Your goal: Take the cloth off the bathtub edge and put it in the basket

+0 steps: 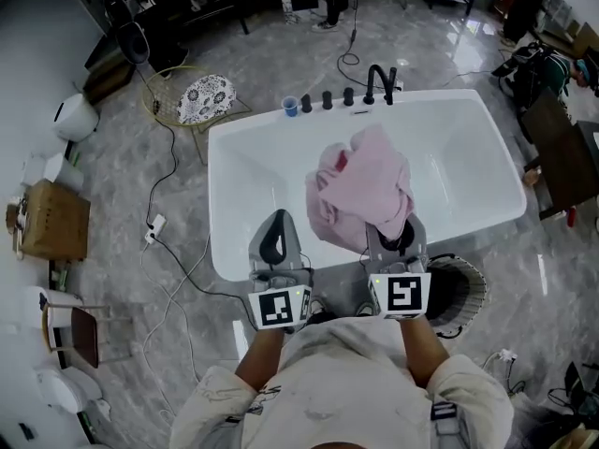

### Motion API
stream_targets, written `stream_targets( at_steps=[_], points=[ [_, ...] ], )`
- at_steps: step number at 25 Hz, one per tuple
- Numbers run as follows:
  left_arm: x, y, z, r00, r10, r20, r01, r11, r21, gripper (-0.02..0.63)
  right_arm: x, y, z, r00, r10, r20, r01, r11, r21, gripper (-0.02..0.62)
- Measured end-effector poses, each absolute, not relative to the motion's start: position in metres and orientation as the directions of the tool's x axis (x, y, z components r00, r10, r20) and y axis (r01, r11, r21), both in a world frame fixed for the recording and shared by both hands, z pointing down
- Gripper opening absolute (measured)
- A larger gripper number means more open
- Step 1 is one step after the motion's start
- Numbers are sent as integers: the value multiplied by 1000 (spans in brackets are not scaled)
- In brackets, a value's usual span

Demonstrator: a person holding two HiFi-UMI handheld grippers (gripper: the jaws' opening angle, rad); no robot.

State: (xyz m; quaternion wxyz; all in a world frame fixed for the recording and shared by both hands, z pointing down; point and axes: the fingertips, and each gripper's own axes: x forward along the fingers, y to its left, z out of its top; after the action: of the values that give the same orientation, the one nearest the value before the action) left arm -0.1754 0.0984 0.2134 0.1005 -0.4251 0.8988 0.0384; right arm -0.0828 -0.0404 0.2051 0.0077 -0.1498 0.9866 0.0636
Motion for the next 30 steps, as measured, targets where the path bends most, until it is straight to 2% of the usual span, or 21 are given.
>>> stream_targets(
  at_steps=[10, 17, 30],
  points=[
    [-152, 32, 219, -503, -835, -221, -851, 524, -45, 2, -44, -98, 220, -911, -411, -30, -412, 902, 128, 132],
    [-120, -35, 231, -368, -905, -213, -921, 387, -51, 2, 3, -148, 236, -845, -535, -20, -533, 836, 130, 132],
    [-11, -151, 242, -41, -979, -198, -999, 47, -26, 2, 145, -214, 254, -600, -799, 37, -789, 599, 138, 132]
  ],
)
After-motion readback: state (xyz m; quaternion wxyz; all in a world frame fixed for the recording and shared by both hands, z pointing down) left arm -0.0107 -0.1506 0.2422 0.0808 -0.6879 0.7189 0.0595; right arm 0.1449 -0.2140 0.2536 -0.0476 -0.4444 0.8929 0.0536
